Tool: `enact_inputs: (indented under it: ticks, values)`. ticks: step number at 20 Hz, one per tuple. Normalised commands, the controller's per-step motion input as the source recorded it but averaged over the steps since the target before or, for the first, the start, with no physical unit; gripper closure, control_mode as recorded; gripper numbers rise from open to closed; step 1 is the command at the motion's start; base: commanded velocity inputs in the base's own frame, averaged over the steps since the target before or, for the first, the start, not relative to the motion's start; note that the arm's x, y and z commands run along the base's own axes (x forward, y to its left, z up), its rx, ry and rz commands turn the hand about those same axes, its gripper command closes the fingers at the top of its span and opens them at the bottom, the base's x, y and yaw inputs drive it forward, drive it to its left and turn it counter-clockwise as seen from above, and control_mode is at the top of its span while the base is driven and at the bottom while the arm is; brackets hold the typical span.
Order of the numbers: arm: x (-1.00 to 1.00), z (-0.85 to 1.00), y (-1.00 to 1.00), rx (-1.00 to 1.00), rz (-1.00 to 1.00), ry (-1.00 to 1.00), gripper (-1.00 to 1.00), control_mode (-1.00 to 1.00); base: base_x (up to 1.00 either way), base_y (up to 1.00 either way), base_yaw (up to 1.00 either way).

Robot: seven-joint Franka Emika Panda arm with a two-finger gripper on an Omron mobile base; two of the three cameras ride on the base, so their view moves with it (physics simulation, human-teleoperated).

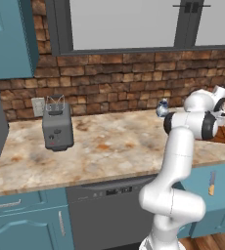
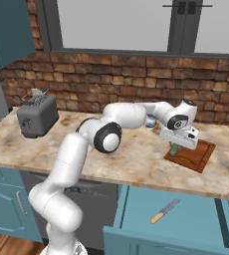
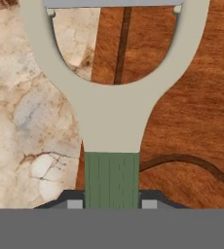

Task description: Open the drawer on the right and place the cutting tools on the cutting board.

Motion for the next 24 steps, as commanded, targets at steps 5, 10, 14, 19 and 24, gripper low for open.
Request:
enact_inputs:
  ticks: [5, 10, 14, 19, 24]
  values:
    - [0.14, -0.15, -0.02, 0.00, -0.02, 0.02, 1.00, -1.00, 0.00, 0.00, 0.00]
    - [0.19, -0.12, 0.00, 0.00, -0.04, 0.05, 1.00, -1.00, 0.00, 0.00, 0.00]
    - [0.17, -0.03, 0.00, 0.00, -0.05, 0.01, 1.00, -1.00, 0.00, 0.00, 0.00]
    - [0.07, 0.00, -0.13, 0.00, -0.05, 0.00, 1.00, -1.00, 0.00, 0.00, 0.00]
    - [0.02, -0.01, -0.26, 0.00, -0.02, 0.00, 1.00, -1.00, 0.00, 0.00, 0.00]
